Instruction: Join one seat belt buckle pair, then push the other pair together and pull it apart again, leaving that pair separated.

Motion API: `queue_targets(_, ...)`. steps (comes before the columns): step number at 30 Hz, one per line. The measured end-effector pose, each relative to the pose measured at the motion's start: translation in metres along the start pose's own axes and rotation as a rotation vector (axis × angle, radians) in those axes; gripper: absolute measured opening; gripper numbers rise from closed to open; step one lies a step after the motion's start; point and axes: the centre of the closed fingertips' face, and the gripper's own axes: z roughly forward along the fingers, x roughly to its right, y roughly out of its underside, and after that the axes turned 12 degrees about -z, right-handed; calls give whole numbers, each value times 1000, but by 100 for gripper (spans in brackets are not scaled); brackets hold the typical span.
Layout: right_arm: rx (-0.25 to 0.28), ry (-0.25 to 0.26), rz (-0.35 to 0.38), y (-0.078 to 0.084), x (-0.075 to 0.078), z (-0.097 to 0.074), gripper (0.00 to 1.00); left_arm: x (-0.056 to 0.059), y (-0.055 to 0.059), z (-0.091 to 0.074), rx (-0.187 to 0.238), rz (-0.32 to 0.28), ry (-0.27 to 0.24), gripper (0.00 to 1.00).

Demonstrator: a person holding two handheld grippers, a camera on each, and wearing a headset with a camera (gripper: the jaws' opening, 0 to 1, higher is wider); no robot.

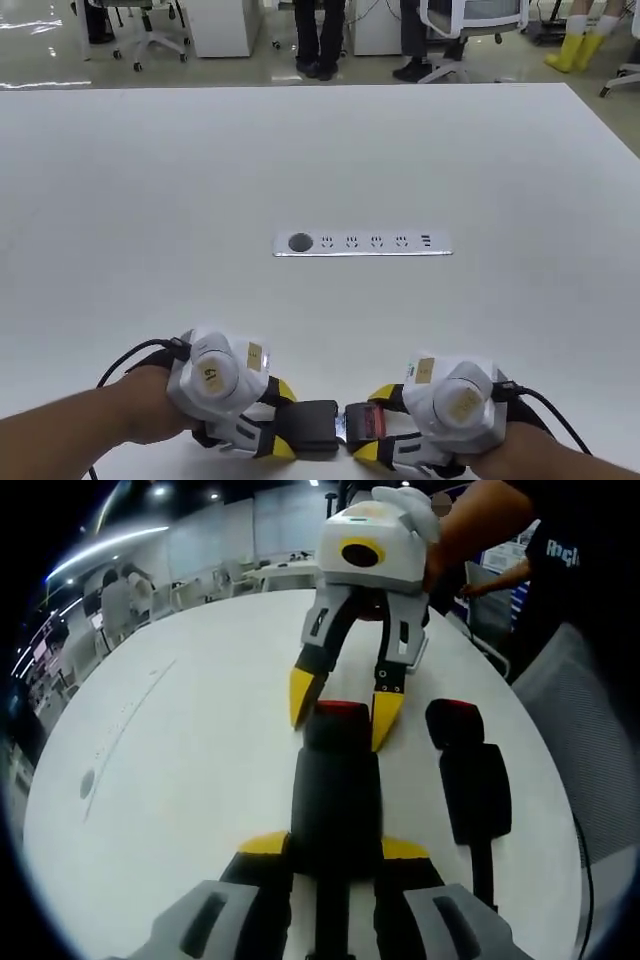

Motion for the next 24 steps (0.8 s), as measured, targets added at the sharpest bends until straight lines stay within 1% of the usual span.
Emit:
queue_targets(9,-17,-2,-15,-1,0,-1,33,0,0,0,-17,12,-3,32)
queue_targets(12,-22,-4,-20,-1,0,-1,33,1,0,0,-29,23,-5,32)
queue_targets(15,-28,-3,-22,0,0,0,34,0,1,0,-30,21,-7,32)
queue_targets(17,-41,0,-19,0,0,1,34,0,1,1,-34,21,-8,32)
queue_targets(24,-42,1,-22,1,-1,0,34,1,0,0,-40,24,-11,32)
